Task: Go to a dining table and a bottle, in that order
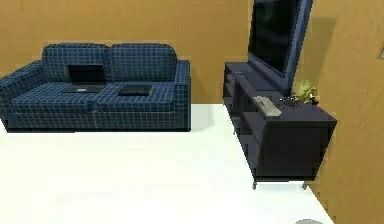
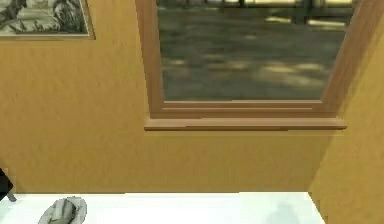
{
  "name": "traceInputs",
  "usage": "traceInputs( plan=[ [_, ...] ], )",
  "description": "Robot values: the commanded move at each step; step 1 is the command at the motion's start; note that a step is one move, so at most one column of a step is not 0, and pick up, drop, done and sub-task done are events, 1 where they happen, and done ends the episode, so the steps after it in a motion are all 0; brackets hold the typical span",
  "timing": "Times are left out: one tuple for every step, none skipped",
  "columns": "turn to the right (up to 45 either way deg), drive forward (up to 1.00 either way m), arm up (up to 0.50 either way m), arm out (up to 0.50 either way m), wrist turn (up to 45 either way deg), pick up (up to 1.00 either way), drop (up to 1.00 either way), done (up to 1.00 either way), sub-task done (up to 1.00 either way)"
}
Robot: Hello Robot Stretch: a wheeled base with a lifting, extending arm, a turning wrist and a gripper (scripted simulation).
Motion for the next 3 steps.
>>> traceInputs(
  plan=[
    [-45.0, 0.00, 0.00, 0.00, 0.0, 0.00, 0.00, 0.00, 0.00],
    [-12.0, 0.00, 0.00, 0.00, 0.0, 0.00, 0.00, 0.00, 0.00],
    [-3.0, 0.00, 0.00, 0.00, 0.0, 0.00, 0.00, 0.00, 0.00]
  ],
)
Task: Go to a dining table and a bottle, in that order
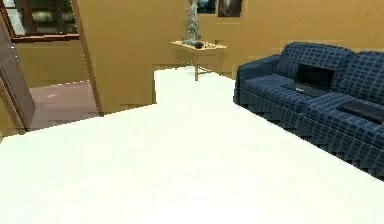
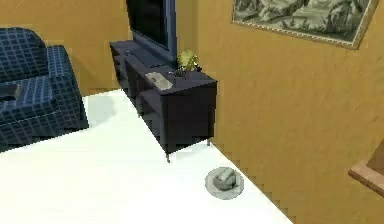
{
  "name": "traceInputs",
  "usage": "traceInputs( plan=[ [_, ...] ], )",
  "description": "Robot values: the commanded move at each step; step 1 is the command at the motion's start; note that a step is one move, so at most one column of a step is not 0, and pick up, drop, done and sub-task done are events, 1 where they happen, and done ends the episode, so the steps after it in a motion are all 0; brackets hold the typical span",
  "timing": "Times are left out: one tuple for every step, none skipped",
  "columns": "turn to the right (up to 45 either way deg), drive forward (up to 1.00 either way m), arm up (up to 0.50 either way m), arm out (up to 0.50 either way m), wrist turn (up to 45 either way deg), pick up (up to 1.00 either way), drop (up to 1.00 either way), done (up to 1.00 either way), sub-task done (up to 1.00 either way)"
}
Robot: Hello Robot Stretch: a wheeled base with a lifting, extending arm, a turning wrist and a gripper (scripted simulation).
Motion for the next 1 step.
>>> traceInputs(
  plan=[
    [0.0, 1.00, 0.00, 0.00, 0.0, 0.00, 0.00, 0.00, 0.00]
  ],
)
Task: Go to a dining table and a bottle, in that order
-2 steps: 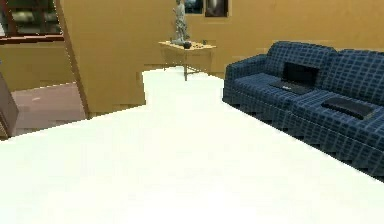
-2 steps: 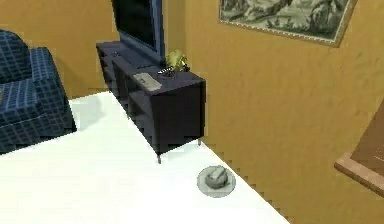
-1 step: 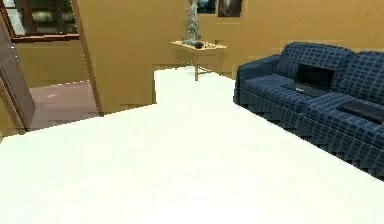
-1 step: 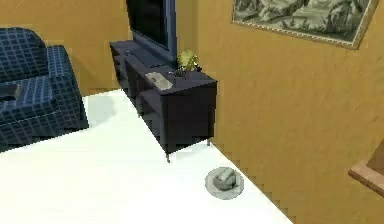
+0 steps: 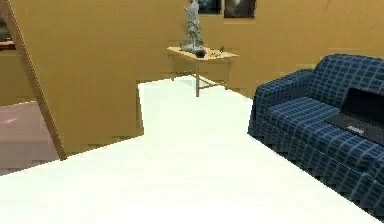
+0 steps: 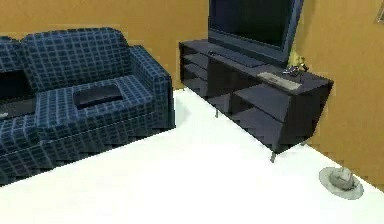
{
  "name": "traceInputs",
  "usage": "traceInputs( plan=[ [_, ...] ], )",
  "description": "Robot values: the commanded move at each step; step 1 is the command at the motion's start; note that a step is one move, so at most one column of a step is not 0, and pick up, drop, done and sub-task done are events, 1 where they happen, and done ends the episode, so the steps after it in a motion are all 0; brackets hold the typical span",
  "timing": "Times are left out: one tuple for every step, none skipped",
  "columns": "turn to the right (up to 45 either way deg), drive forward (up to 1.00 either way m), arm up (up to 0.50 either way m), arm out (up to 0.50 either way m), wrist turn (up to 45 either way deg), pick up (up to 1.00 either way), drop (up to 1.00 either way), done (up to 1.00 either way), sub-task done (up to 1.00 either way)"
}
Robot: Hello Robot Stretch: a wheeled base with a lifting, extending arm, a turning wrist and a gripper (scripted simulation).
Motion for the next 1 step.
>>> traceInputs(
  plan=[
    [0.0, 1.00, 0.00, 0.00, 0.0, 0.00, 0.00, 0.00, 0.00]
  ],
)
